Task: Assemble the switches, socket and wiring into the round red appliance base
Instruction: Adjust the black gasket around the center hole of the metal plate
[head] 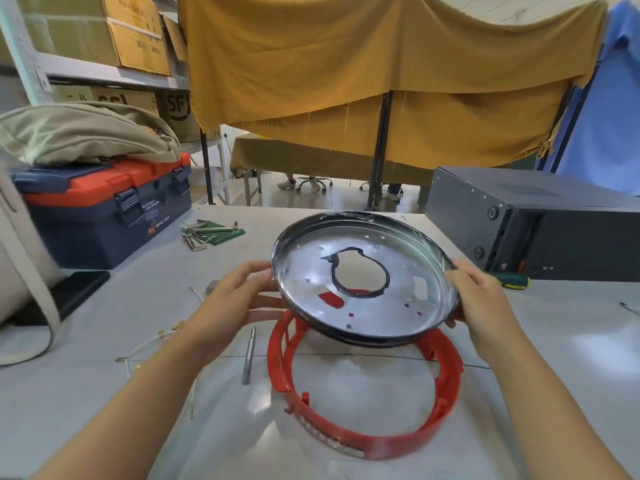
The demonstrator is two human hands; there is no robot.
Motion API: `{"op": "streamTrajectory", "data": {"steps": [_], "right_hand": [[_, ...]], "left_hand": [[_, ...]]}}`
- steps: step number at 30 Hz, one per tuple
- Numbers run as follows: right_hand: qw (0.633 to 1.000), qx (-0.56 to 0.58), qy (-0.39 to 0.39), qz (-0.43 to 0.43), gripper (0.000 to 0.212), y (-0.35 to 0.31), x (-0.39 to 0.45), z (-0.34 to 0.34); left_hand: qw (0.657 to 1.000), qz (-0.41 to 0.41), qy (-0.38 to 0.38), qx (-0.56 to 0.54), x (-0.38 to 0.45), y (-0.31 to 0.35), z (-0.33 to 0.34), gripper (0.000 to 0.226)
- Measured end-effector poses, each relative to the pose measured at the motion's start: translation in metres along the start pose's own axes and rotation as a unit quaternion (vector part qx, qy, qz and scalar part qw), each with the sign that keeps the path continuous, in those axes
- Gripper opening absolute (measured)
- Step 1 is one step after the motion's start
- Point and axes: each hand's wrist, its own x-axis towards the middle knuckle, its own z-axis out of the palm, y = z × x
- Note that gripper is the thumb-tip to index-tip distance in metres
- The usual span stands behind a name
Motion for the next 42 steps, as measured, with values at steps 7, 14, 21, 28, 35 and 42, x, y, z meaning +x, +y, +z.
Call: {"op": "streamTrajectory", "data": {"steps": [7, 14, 21, 28, 35, 42], "right_hand": [[0.999, -0.011, -0.032, -0.025, 0.046, 0.005, -0.017, -0.006], [0.995, -0.016, -0.094, 0.012, 0.022, 0.003, -0.016, -0.014], [0.988, -0.091, -0.125, 0.014, 0.021, 0.009, -0.021, -0.010], [0.991, -0.076, -0.111, 0.024, 0.017, 0.012, -0.020, -0.013], [0.995, -0.073, -0.071, 0.013, 0.014, 0.016, -0.010, -0.012], [0.992, -0.072, -0.103, 0.022, 0.016, 0.008, 0.005, -0.004]], "left_hand": [[0.998, 0.028, -0.034, -0.049, -0.010, -0.007, -0.002, 0.035], [0.996, 0.009, -0.063, -0.058, -0.012, -0.019, -0.012, 0.028], [0.999, -0.010, -0.010, 0.048, -0.011, -0.026, -0.015, 0.025], [0.995, 0.002, 0.004, 0.098, -0.002, -0.025, -0.010, 0.022], [0.994, 0.021, 0.024, 0.104, 0.007, -0.019, -0.008, 0.022], [0.998, -0.013, 0.033, 0.053, 0.023, -0.015, 0.000, 0.024]]}}
